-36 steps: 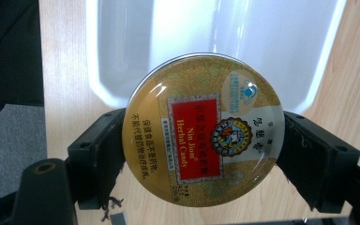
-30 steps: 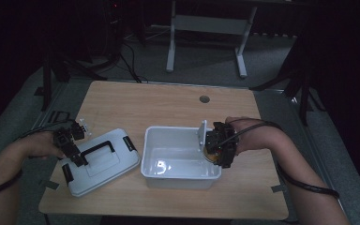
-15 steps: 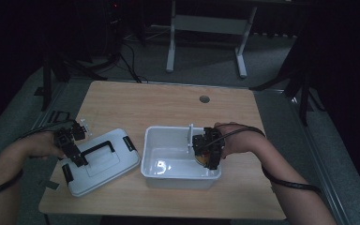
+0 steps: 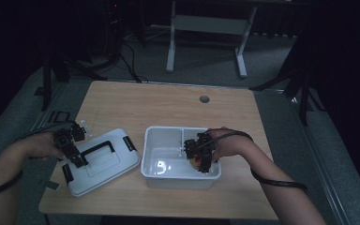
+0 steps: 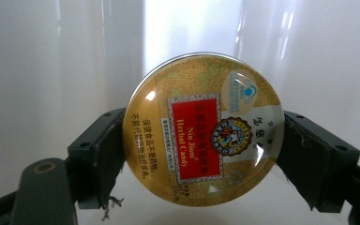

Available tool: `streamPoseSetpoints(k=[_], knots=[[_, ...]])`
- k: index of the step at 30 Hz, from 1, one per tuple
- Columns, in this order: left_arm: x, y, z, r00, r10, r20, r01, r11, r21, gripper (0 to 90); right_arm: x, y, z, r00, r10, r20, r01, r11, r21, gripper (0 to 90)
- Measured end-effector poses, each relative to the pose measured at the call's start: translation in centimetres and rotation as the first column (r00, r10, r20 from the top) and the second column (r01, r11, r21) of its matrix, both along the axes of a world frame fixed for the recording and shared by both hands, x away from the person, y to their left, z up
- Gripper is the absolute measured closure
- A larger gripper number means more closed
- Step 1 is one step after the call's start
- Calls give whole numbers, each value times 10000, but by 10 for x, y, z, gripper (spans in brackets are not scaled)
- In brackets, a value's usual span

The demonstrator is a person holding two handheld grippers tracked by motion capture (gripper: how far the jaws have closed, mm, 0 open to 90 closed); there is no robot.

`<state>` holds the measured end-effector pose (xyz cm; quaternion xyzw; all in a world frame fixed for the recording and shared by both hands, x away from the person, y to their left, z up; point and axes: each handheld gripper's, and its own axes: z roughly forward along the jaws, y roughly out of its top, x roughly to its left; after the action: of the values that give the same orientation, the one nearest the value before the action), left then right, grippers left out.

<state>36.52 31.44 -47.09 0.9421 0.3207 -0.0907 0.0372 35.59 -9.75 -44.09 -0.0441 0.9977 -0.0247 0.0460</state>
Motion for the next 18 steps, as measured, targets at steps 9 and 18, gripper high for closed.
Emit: streamPoseSetpoints(k=[9,18], knots=[[0,-1,-1,10000,30,-5,-30,10000,43,380,5,6,-19,9995,-289,-149,284,9990,-355,203],[0,1,-1,10000,22,-1,-22,10000,60,380,8,6,-36,9999,-118,-51,114,9972,-737,203]])
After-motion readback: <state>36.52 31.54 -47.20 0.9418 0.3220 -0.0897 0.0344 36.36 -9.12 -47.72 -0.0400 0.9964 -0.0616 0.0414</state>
